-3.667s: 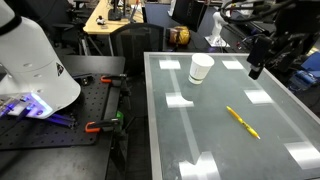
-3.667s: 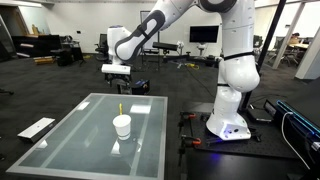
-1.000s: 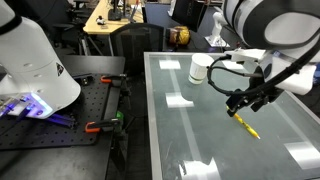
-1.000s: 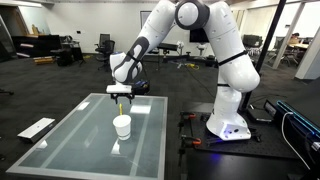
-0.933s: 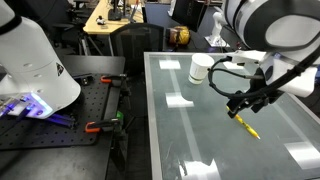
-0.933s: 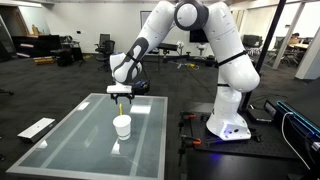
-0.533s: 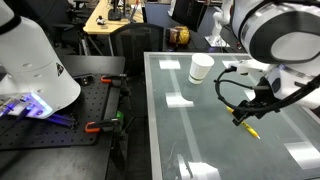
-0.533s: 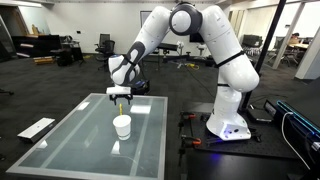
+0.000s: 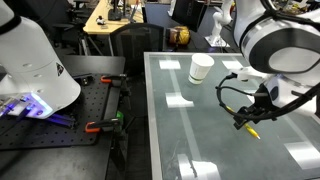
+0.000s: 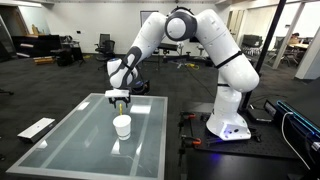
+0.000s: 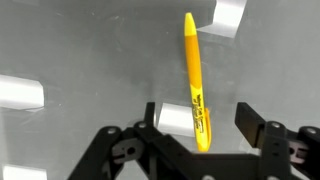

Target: Put the pen in the mug

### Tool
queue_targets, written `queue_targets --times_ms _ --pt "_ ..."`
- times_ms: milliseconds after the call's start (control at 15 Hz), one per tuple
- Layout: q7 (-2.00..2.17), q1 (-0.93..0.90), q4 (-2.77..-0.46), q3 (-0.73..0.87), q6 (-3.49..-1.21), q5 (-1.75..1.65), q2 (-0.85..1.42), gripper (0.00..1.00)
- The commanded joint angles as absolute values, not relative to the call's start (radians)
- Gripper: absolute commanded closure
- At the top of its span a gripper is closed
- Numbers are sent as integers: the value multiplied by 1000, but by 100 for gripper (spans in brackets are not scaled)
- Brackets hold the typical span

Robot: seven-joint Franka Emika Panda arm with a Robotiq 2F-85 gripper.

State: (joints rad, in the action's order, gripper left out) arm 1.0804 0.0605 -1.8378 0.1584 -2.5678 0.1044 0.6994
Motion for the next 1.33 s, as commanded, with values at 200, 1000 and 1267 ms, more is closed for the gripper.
queue_targets --times_ms 200,1000,1267 --pt "1041 65 -1806 157 -2579 139 718 71" --pt "1096 -6 -1875 185 -2544 106 592 96" --pt "1098 -42 -1897 185 -2503 87 518 96"
